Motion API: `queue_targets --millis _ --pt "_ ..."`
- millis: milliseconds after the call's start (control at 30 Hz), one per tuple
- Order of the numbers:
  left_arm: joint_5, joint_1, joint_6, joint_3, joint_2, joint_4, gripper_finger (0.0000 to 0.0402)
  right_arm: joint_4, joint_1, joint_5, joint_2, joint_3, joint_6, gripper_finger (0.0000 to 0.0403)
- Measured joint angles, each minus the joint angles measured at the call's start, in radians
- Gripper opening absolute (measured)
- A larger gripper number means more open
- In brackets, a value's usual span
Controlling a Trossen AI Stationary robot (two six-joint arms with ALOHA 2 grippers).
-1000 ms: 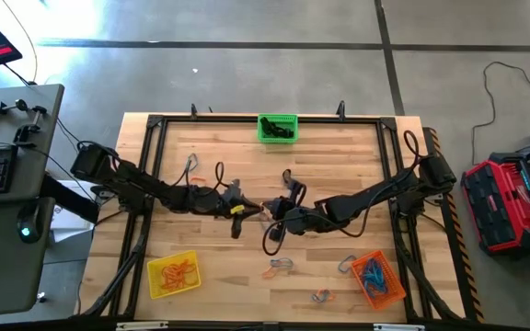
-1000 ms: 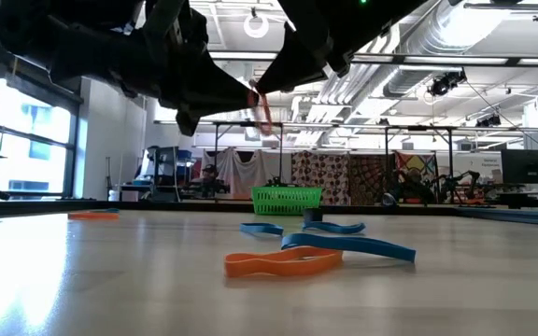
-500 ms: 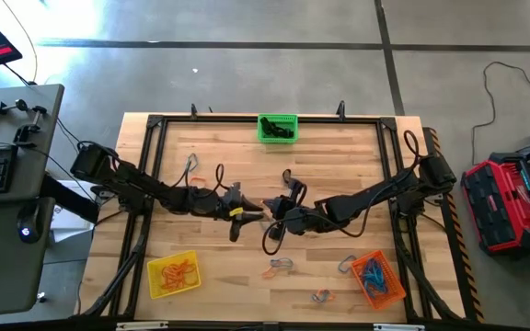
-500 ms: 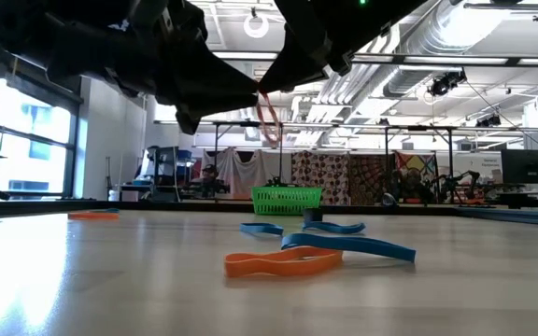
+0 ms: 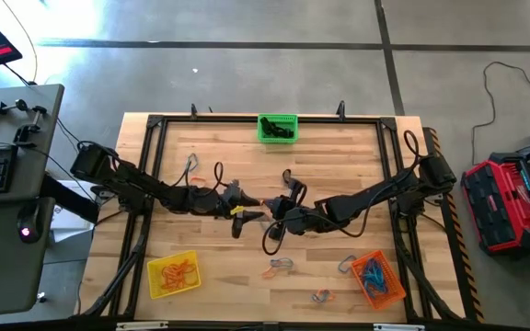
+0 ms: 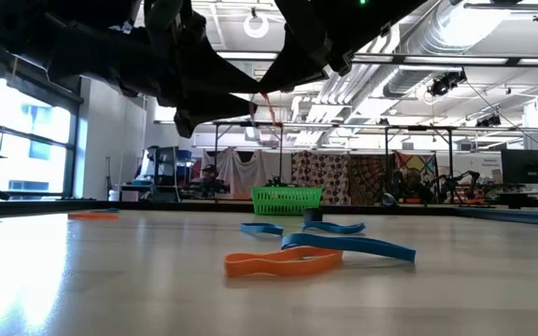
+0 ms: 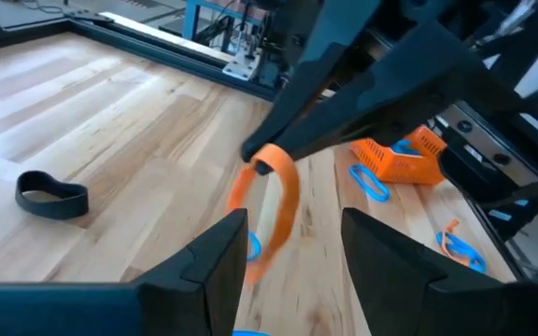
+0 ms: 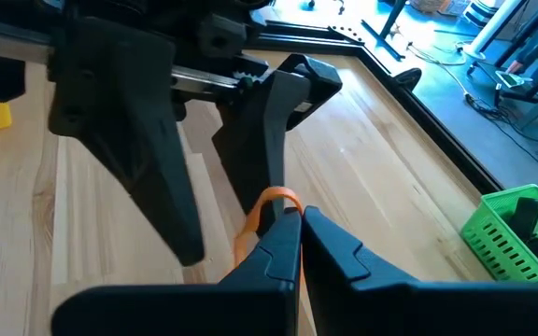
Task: Sort rubber bands into baskets
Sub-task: Put the orange rubber band into the yellow bin
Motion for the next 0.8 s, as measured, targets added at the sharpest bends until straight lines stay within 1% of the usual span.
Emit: queue_targets --millis 167,300,467,533,600,667,800 --pt "0.001 0.004 0.0 0.004 0.0 -0.003 0.0168 0.0 0.0 0.0 0.0 0.0 0.0 0.0" --pt "0.014 0.004 0.017 0.03 0.0 -0.004 0.0168 0.0 0.0 0.0 0.0 0.0 0.0 0.0" --pt "0.011 0.023 0.005 0.05 -0.001 -0.048 0.0167 0.001 0.001 0.001 0.0 0.0 0.0 0.0" --pt "0.011 0.029 0.0 0.05 -0.001 -0.074 0.0159 0.002 0.002 0.001 0.0 0.0 0.0 0.0" --pt "0.014 0.03 0.0 0.05 -0.001 -0.089 0.0141 0.002 0.002 0.001 0.0 0.0 0.0 0.0" --pt "0.015 0.03 0.003 0.05 -0.001 -0.089 0.0114 0.002 0.002 0.001 0.0 0.0 0.0 0.0" --pt "0.028 0.029 0.035 0.05 -0.005 -0.096 0.0039 0.003 0.002 0.002 0.0 0.0 0.005 0.0"
